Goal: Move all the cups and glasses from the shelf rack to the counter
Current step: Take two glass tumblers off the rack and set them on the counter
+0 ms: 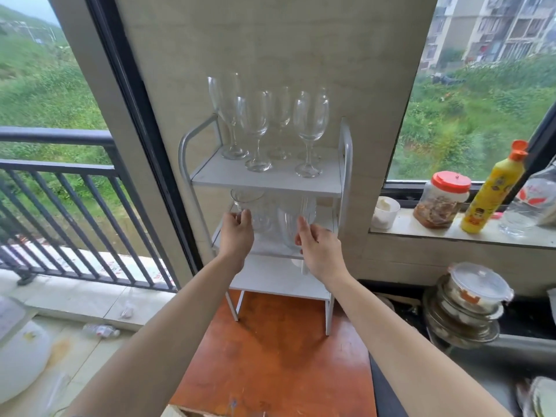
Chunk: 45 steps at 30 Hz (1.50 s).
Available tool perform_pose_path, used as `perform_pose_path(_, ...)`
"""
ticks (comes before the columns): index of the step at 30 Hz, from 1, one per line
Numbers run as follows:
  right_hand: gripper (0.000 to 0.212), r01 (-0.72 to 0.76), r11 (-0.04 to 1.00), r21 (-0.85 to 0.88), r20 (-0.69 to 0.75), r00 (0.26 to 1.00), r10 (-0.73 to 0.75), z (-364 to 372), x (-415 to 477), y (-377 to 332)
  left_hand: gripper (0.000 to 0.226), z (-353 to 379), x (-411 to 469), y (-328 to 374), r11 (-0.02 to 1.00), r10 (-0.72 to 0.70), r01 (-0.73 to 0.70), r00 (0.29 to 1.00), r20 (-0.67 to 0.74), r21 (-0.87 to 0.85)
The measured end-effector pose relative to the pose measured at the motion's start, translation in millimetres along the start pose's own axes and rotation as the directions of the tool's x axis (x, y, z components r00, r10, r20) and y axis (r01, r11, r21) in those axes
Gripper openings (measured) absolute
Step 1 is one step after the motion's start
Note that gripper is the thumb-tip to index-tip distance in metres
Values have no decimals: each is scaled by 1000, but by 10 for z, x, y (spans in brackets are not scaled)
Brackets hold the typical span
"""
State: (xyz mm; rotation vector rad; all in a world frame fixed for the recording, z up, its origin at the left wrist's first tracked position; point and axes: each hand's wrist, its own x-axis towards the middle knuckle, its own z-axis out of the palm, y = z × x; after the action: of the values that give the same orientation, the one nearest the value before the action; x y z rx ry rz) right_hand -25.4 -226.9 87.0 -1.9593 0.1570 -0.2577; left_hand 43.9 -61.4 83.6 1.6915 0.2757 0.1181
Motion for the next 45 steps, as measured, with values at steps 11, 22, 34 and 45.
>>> perform_pose_path(11, 47, -4, 920, 391, -25, 1000, 15, 250, -496, 142, 26, -410, -927, -334, 975, -14, -10, 995, -103, -221)
perform_pose_path(22, 42, 20, 922, 387, -187, 981, 57, -22, -1364, 762, 27, -201, -1719, -995, 981, 42, -54, 997, -64, -184)
perform_pose_path(34, 48, 89, 915, 393, -545, 824, 154, -2016, -2487, 1196, 48, 1136, -3283, -487, 970, 198, -163, 958, 205, -179)
perform_pose_path(45, 64, -62, 973, 221, -883, 411, 227, -4802, -5223, 1873, 36, 2993, -6336, -376, 986, 160, -85, 752, 639, -147)
